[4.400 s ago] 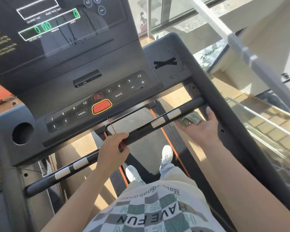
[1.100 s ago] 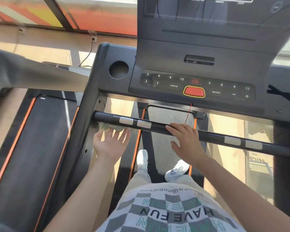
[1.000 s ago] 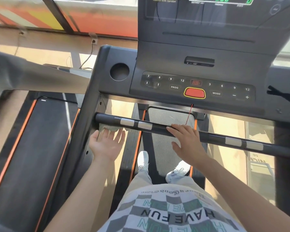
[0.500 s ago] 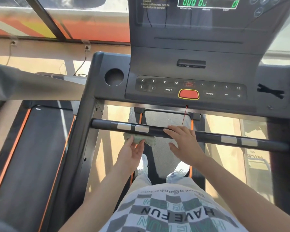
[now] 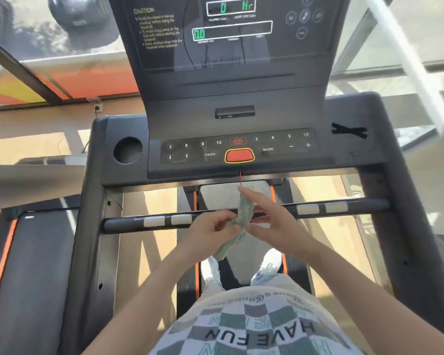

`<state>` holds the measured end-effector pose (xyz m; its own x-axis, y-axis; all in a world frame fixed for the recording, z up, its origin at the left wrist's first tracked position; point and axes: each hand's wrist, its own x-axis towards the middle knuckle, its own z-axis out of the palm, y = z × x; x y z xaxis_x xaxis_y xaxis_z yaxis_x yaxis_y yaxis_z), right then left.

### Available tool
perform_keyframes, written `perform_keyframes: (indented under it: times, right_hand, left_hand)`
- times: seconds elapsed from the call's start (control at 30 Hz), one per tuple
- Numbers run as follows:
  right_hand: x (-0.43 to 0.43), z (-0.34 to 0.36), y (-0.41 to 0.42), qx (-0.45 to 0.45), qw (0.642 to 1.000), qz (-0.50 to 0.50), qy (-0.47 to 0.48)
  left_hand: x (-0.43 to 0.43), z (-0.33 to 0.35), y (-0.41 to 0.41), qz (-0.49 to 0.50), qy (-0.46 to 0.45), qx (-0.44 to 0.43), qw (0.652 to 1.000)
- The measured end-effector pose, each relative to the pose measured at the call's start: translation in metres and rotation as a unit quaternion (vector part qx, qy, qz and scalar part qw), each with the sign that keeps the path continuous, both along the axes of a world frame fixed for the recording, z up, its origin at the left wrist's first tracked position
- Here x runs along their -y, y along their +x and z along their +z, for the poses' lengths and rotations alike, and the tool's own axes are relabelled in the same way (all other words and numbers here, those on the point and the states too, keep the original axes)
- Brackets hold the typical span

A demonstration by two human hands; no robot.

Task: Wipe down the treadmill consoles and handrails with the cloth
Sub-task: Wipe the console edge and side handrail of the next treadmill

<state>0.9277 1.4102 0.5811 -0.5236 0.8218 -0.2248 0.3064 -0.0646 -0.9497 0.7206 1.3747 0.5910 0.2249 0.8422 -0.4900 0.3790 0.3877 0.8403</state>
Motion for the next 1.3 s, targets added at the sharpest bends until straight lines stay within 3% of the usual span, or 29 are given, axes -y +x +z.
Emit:
perform_keyframes:
  times: [0.17, 0.43, 0.67, 0.8, 0.9, 0.97, 1.03, 1.1, 1.2, 1.3]
  right_hand:
    - [-0.004, 0.003, 0.043, 0.011, 0.996, -0.091, -0.001]
    - [-0.029, 0.007, 0.139, 0.022, 0.962, -0.271, 0.027]
    - [-0.079, -0.002, 0.222, 0.119, 0.908, -0.387, 0.110]
    - [-0.121, -0.010, 0.245, 0.195, 0.866, -0.437, 0.146]
    - [-0.139, -0.023, 0.247, 0.263, 0.861, -0.413, 0.135]
    - [-0.138, -0.030, 0.244, 0.357, 0.832, -0.392, 0.162]
    - [-0.131, -0.035, 0.241, 0.370, 0.821, -0.373, 0.222]
    - [-0.123, -0.045, 0.240, 0.345, 0.836, -0.324, 0.277]
    - [-0.115, -0.067, 0.242, 0.386, 0.845, -0.223, 0.295]
    - [-0.112, -0.076, 0.244, 0.448, 0.835, -0.153, 0.280]
  left_hand:
    - [-0.040, 0.007, 0.042, -0.133, 0.063, -0.047, 0.988]
    - [-0.100, 0.001, 0.100, -0.206, 0.128, -0.130, 0.962]
    - [-0.162, -0.002, 0.180, -0.121, 0.189, -0.137, 0.965]
    - [-0.193, -0.013, 0.230, -0.068, 0.274, -0.196, 0.939]
    - [-0.208, -0.033, 0.253, -0.067, 0.336, -0.307, 0.888]
    - [-0.204, -0.045, 0.261, -0.064, 0.379, -0.365, 0.848]
    - [-0.190, -0.052, 0.267, -0.059, 0.459, -0.363, 0.809]
    - [-0.173, -0.054, 0.273, -0.109, 0.508, -0.344, 0.782]
    - [-0.155, -0.060, 0.281, -0.218, 0.428, -0.386, 0.787]
    - [-0.153, -0.064, 0.285, -0.261, 0.372, -0.429, 0.781]
